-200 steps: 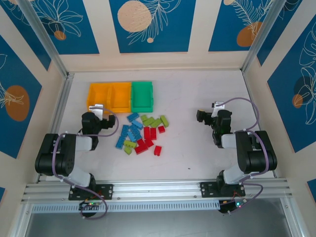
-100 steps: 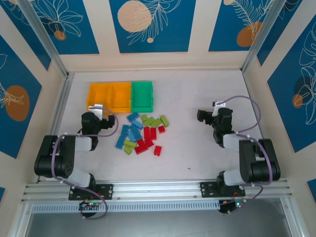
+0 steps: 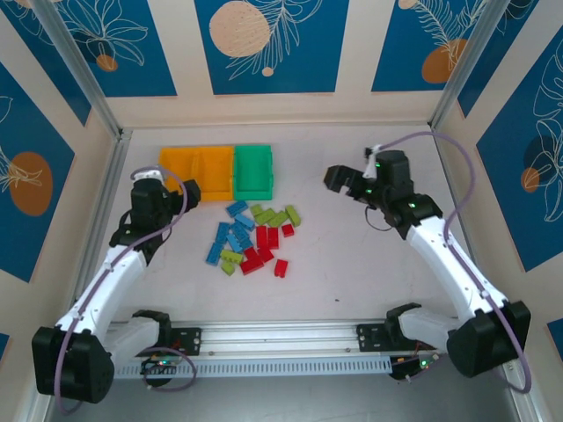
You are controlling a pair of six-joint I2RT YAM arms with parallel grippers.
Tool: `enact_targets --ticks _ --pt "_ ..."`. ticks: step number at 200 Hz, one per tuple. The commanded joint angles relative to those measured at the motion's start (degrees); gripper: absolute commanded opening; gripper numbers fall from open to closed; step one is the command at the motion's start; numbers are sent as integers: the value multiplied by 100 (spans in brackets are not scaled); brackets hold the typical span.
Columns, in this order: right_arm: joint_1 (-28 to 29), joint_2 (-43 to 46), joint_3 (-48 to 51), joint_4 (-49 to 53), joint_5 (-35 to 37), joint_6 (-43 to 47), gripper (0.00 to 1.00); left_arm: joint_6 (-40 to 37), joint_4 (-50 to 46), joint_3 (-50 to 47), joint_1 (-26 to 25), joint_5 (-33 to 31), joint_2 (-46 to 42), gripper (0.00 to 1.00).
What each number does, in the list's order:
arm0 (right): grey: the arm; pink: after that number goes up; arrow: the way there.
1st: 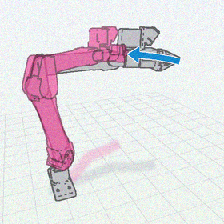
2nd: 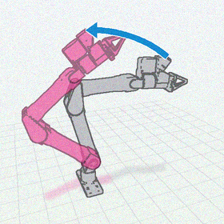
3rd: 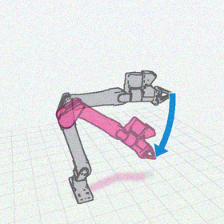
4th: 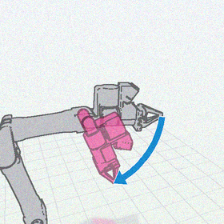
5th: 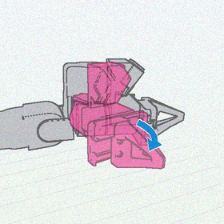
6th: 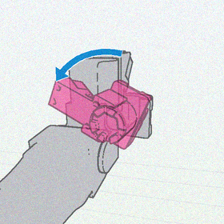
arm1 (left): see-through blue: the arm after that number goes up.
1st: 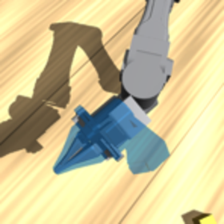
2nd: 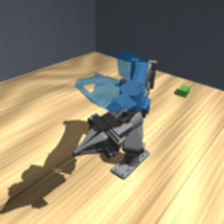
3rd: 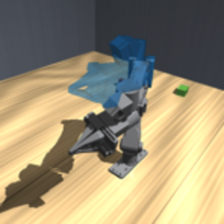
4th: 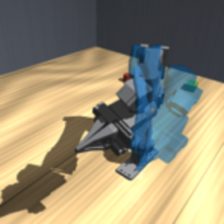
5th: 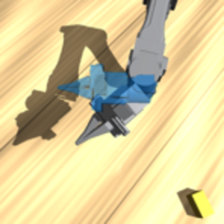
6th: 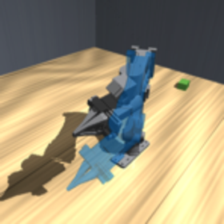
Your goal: Sort the legos into containers by color
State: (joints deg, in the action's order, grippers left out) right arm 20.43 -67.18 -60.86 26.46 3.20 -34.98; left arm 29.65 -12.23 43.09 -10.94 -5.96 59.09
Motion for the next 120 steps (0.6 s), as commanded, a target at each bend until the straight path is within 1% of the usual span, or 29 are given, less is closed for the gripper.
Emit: enact_targets --ticks 1,15,32,39,53,79,91,109,120 --pt "581 -522 -610 1229 -504 -332 99 757 -1816 334 -433 347 402 88" --pt "887 -882 -937 1425 -515 -343 99 754 -2030 573 -748 363 887 85" --pt "1144 -1207 -1139 1459 -400 -321 99 726 -2006 811 -988 455 1559 80" --pt "1215 -1307 -1192 1474 -345 -333 99 750 -1979 915 -1022 514 1868 76" --pt "1300 -1436 -1233 1502 -320 -384 99 761 -1924 1087 -1044 496 2413 64" --pt "1398 -1473 -1172 1593 -273 -458 99 355 -1833 1365 -1036 363 3090 51" --pt "1437 -1439 -1127 1635 -187 -482 99 132 -2012 1572 -1034 346 3378 50" --pt "1465 -1377 -1047 1630 -124 -518 99 -126 -2093 1793 -1032 757 3737 50" --pt "1464 -1367 -1037 1608 -118 -534 99 -131 -2055 1817 -1033 866 3869 52"
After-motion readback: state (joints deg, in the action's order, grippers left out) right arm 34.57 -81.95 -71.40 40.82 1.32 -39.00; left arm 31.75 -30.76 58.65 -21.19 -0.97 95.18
